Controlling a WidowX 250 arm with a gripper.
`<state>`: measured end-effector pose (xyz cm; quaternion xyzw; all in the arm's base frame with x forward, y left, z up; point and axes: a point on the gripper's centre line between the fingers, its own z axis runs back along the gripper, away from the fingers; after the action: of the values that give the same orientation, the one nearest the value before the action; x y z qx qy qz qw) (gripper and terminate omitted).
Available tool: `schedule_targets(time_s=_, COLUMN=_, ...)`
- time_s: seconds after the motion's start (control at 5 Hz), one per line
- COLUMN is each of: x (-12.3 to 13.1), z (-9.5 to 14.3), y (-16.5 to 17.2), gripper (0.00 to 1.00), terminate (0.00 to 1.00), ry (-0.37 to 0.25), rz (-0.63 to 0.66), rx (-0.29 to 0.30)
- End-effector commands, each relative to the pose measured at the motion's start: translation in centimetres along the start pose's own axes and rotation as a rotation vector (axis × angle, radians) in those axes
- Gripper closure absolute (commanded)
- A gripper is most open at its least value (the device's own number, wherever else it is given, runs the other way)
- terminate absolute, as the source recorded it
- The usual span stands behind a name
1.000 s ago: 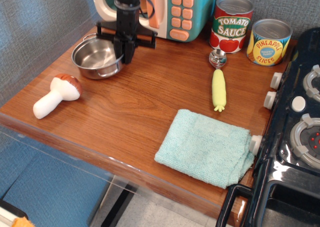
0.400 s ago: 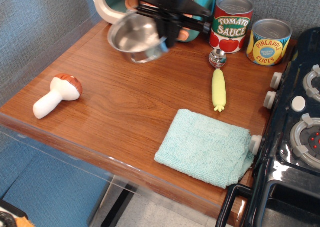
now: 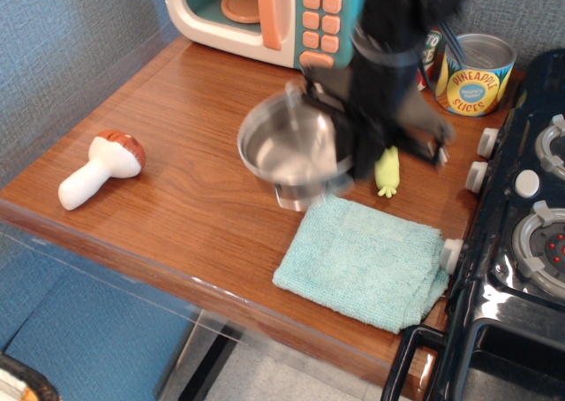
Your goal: Put the pot between the mushroom and the cloth.
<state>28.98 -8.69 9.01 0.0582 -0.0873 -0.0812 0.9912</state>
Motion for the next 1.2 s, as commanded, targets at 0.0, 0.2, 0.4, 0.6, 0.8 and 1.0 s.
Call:
schedule_targets(time_s=0.0, x=-5.1, z=0.5, y=2.3, gripper=1.0, terminate=0.0, ry=0.016, rz=0.074, rx=0.023)
schedule_targets(time_s=0.2, x=-6.0, z=-0.6, y=4.5, gripper=1.0, terminate=0.0, ry=0.048, rz=0.141, rx=0.019)
schedule_targets(time_s=0.4, x=-6.3, z=-2.2, y=6.4, gripper=1.0, terminate=0.0, ry=0.084, rz=0.19, rx=0.03)
schedule_targets(time_s=0.6, x=-6.2, z=-3.8, y=7.2, gripper=1.0, terminate=0.0, ry=0.107, rz=0.213, rx=0.019)
schedule_targets(time_s=0.8, x=-5.7, z=-4.8, y=7.6, gripper=1.0, terminate=0.0, ry=0.118, rz=0.219, rx=0.017)
schedule_targets(time_s=1.0, x=-5.1, z=-5.4, y=8.5, gripper=1.0, terminate=0.0, ry=0.11, rz=0.262, rx=0.003)
